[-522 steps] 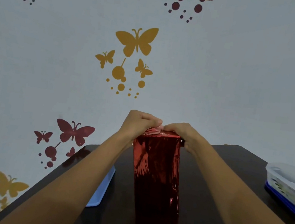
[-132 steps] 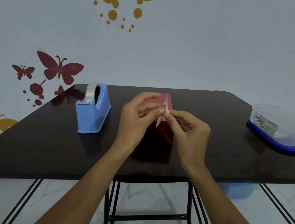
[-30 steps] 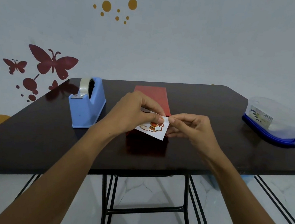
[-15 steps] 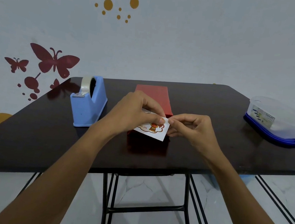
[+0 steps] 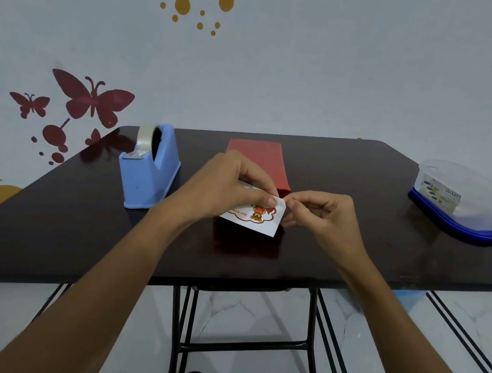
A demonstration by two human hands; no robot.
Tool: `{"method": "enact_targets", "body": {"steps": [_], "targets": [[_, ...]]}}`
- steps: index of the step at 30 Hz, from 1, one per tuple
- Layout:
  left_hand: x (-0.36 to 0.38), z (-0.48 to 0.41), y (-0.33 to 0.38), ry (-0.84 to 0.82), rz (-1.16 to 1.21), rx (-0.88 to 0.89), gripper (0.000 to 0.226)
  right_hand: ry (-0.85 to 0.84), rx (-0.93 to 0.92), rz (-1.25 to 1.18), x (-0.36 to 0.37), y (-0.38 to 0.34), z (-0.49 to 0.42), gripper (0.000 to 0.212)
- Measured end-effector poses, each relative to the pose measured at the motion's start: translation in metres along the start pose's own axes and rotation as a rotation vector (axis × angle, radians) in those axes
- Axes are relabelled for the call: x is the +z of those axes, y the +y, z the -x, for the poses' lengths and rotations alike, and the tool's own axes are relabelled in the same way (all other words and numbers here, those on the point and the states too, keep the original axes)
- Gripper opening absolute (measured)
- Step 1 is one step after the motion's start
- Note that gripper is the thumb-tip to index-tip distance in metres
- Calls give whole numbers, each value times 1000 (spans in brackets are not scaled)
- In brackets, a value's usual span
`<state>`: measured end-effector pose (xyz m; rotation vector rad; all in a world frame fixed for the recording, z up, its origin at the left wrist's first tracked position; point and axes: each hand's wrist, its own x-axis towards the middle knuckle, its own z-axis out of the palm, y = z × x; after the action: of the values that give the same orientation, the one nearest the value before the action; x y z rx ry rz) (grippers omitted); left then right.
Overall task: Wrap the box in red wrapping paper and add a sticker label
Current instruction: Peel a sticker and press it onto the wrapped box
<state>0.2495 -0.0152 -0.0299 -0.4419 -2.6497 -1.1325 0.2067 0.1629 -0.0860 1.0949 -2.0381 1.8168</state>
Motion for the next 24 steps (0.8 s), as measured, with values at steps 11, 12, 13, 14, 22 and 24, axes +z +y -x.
{"method": "enact_targets", "body": {"steps": [11,12,13,14,22,24], "targets": [[-2,1,3,-9,-8,-1,12,-6,-18,-26,0,-2,-2,21],[-1,1,3,-10,-9,-4,12,-3,-35,0,1,-1,-1,21],[-1,1,3,-12,-10,-7,11,2,-55,30,1,-1,-1,22],[-1,1,3,-16,-11,-12,10,6,-76,59,2,-2,0,22],[-3,2,3,-61,22,-27,6,-11,-91,76,3,0,1,25],[-3,2,2,-72,41,-28,7,-28,-78,39,2,1,0,24]]}}
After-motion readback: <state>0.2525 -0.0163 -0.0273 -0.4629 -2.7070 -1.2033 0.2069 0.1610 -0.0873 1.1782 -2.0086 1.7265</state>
